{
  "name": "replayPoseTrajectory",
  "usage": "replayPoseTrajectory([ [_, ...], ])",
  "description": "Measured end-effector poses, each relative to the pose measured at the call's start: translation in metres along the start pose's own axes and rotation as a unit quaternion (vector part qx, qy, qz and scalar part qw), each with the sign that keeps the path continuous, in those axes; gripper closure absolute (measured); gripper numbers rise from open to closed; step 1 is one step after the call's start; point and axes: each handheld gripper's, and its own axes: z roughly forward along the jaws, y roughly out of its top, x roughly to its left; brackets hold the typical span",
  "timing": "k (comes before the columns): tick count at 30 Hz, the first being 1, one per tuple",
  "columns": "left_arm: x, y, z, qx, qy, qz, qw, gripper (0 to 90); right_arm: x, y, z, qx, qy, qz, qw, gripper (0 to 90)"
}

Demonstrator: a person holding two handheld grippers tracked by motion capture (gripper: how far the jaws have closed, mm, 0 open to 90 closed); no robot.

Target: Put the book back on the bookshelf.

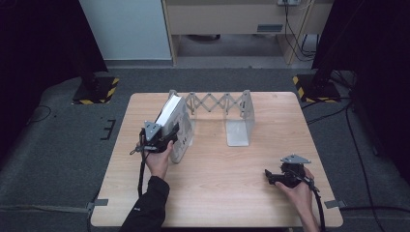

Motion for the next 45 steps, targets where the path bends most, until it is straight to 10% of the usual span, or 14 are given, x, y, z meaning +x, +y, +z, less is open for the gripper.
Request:
replayPoseTrajectory([
  [6,0.003,-0.003,-0.006,0.023,-0.019,0.027,0.9992,40.9,0.000,0.000,0.000,0.000,-0.001,0.000,1.0000,9.9],
  [12,0.007,-0.022,-0.014,0.007,-0.052,0.007,0.9986,40.8,0.000,0.000,0.000,0.000,-0.001,0.000,1.0000,9.9],
  [18,0.009,-0.039,-0.014,0.047,-0.055,0.016,0.9973,44.3,0.000,0.000,0.000,0.000,-0.001,0.000,1.0000,9.9],
  [45,-0.008,-0.043,0.004,0.017,0.012,0.016,0.9997,50.8,0.000,0.000,0.000,0.000,-0.001,0.000,1.0000,9.8],
])
